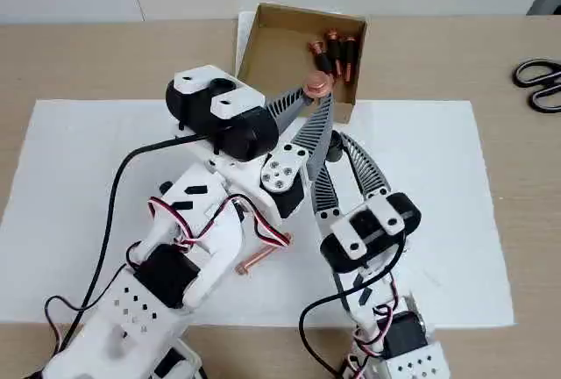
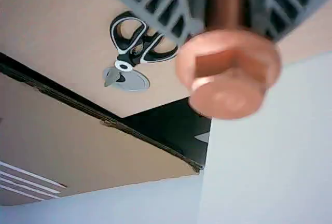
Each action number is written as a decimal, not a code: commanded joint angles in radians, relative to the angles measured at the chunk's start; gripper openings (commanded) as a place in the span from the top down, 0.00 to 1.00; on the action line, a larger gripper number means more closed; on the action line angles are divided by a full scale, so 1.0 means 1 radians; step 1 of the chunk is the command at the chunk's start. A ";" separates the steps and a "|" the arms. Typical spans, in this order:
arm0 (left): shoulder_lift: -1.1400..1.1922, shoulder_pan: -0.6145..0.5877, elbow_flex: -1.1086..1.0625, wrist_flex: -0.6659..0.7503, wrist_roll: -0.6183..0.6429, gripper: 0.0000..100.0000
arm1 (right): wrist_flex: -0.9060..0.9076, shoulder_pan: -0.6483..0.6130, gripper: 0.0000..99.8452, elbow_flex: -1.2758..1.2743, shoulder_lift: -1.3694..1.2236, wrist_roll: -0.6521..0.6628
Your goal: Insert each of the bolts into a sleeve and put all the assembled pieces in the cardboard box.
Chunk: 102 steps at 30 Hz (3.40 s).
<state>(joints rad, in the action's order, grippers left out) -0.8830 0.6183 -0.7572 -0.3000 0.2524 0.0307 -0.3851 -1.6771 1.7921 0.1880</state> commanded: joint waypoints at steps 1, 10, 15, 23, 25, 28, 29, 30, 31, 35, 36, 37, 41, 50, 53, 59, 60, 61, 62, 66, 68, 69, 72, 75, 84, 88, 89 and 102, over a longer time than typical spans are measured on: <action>-0.025 0.005 0.015 0.002 -0.008 0.99 | -0.028 -0.002 1.00 0.011 0.022 0.025; -0.031 0.011 0.012 -0.014 -0.006 0.99 | -0.025 -0.004 1.00 0.011 0.022 0.021; -0.031 0.029 0.016 -0.132 0.014 0.99 | -0.024 -0.002 1.00 0.011 0.022 0.021; -0.025 0.060 0.015 -0.173 0.032 0.99 | -0.024 0.001 1.00 0.009 0.021 0.021; -0.023 0.060 0.007 -0.153 0.032 0.99 | -0.024 -0.001 1.00 0.009 0.021 0.021; -0.023 0.058 0.007 -0.130 0.029 0.99 | -0.024 -0.002 1.00 0.009 0.021 0.021; -0.023 0.057 0.007 -0.123 0.029 0.99 | -0.024 -0.002 1.00 0.009 0.021 0.021; -0.023 0.055 0.008 -0.117 0.029 0.99 | -0.024 -0.002 1.00 0.009 0.021 0.021; -0.023 0.055 0.008 -0.110 0.029 0.99 | -0.022 -0.002 1.00 0.009 0.021 0.021; -0.023 0.055 0.015 -0.094 0.028 0.99 | -0.022 -0.002 1.00 0.011 0.021 0.021; -0.025 0.054 0.015 -0.078 0.028 0.99 | -0.022 -0.002 1.00 0.011 0.021 0.021; -0.029 0.054 0.016 -0.063 0.025 0.99 | -0.022 -0.002 1.00 0.011 0.021 0.021; -0.031 0.054 0.039 -0.048 -0.035 0.99 | -0.022 -0.002 1.00 0.011 0.021 0.021; -0.031 0.054 0.042 -0.044 -0.044 0.99 | -0.022 -0.001 1.00 0.011 0.021 0.023; -0.026 0.054 0.047 -0.040 -0.044 0.99 | -0.022 -0.001 1.00 0.011 0.021 0.023; -0.031 0.054 0.056 -0.041 -0.046 0.99 | -0.022 -0.001 1.00 0.011 0.021 0.023; -0.031 0.054 0.064 -0.043 -0.046 0.99 | -0.022 -0.001 1.00 0.011 0.021 0.023; -0.031 0.054 0.067 -0.043 -0.046 0.99 | -0.022 -0.001 1.00 0.011 0.021 0.023; -0.029 0.054 0.070 -0.041 -0.046 0.99 | -0.022 -0.001 1.00 0.011 0.021 0.023; -0.023 0.054 0.038 -0.046 -0.046 0.99 | -0.022 -0.001 1.00 0.011 0.021 0.023; -0.023 0.054 0.007 -0.049 -0.063 0.99 | -0.022 -0.001 1.00 0.011 0.021 0.023; -0.023 0.054 -0.001 -0.063 -0.078 0.99 | -0.022 -0.001 1.00 0.011 0.021 0.025; -0.028 0.054 -0.001 -0.137 -0.083 0.99 | -0.022 0.001 1.00 0.011 0.021 0.025; -0.031 0.054 -0.001 -0.190 -0.084 0.99 | -0.022 0.001 1.00 0.011 0.021 0.025; -0.023 0.041 0.044 -0.276 -0.086 0.96 | -0.021 0.001 1.00 0.011 0.021 0.025; -0.023 0.017 0.073 -0.427 -0.087 0.83 | -0.021 0.001 1.00 0.011 0.021 0.025; -0.026 0.014 0.077 -0.443 -0.086 0.80 | -0.021 0.001 1.00 0.011 0.021 0.025; -0.032 -0.028 0.082 -0.077 -0.087 0.87 | 0.048 0.001 1.00 0.011 0.021 0.025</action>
<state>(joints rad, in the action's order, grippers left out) -0.8999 0.6045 -0.7265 -0.4902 0.1634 0.0476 -0.3836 -1.6771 1.7937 0.2033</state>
